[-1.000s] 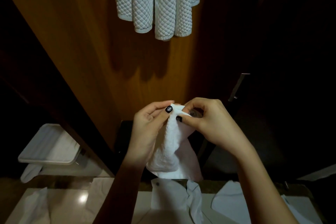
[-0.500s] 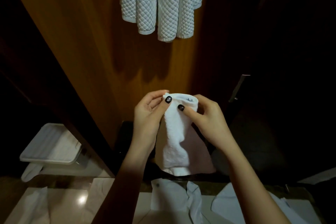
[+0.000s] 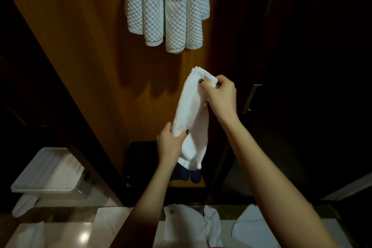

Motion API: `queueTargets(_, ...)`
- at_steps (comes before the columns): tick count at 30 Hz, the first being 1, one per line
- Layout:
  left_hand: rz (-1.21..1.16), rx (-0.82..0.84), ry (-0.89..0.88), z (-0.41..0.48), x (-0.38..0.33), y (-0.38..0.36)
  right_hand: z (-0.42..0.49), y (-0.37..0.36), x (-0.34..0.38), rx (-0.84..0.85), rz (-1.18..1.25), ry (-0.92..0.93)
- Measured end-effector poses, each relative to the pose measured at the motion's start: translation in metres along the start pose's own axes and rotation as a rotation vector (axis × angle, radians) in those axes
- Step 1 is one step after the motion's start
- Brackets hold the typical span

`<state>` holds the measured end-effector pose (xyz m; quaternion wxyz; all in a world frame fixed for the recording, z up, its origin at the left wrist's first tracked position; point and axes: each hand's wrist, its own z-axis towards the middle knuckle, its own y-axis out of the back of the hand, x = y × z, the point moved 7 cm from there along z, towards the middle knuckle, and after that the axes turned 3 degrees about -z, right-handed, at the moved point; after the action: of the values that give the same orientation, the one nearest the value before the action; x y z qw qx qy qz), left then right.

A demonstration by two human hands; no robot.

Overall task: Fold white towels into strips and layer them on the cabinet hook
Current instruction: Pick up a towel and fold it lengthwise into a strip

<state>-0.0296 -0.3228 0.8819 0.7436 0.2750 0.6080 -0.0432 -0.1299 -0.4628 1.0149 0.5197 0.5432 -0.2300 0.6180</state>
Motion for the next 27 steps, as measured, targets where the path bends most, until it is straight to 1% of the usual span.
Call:
queueTargets(3,0.026,-0.007,0.050,0.017,0.009,-0.005,0.005,0.011,-0.011,-0.094,0.076,-0.095)
queueTargets(6,0.131,-0.024,0.119,0.025,0.026,-0.009,0.005,0.025,-0.023,-0.161,0.198,-0.166)
queueTargets(8,0.070,0.012,0.184,0.024,0.034,-0.012,0.005,0.032,-0.029,-0.181,0.254,-0.177)
queueTargets(11,-0.057,0.110,0.248,0.016,0.046,-0.018,0.004,0.039,-0.036,-0.198,0.312,-0.187)
queueTargets(14,-0.220,0.032,0.320,-0.003,0.056,-0.011,0.005,0.046,-0.047,-0.233,0.380,-0.210)
queueTargets(15,-0.303,0.029,0.399,-0.008,0.060,-0.013,0.004,0.048,-0.050,-0.230,0.398,-0.214)
queueTargets(16,-0.447,0.069,0.523,-0.015,0.067,-0.021,0.004,0.048,-0.052,-0.219,0.412,-0.216)
queueTargets(18,-0.897,0.229,0.811,-0.035,0.067,-0.047,0.002,0.047,-0.054,-0.184,0.427,-0.216)
queueTargets(19,-1.115,0.293,0.917,-0.045,0.063,-0.058,0.001,0.047,-0.054,-0.166,0.430,-0.215)
queueTargets(20,-1.289,0.325,0.989,-0.050,0.058,-0.065,0.000,0.048,-0.054,-0.150,0.432,-0.213)
queueTargets(21,-1.414,0.343,1.031,-0.053,0.054,-0.070,-0.001,0.050,-0.053,-0.136,0.434,-0.212)
queueTargets(23,-1.540,0.356,1.032,-0.051,0.050,-0.078,-0.003,0.055,-0.053,-0.109,0.440,-0.206)
queueTargets(25,-1.550,0.383,1.016,-0.049,0.045,-0.083,-0.004,0.062,-0.054,-0.089,0.437,-0.199)
queueTargets(27,-1.559,0.387,1.053,-0.051,0.043,-0.086,-0.004,0.072,-0.057,-0.092,0.427,-0.192)
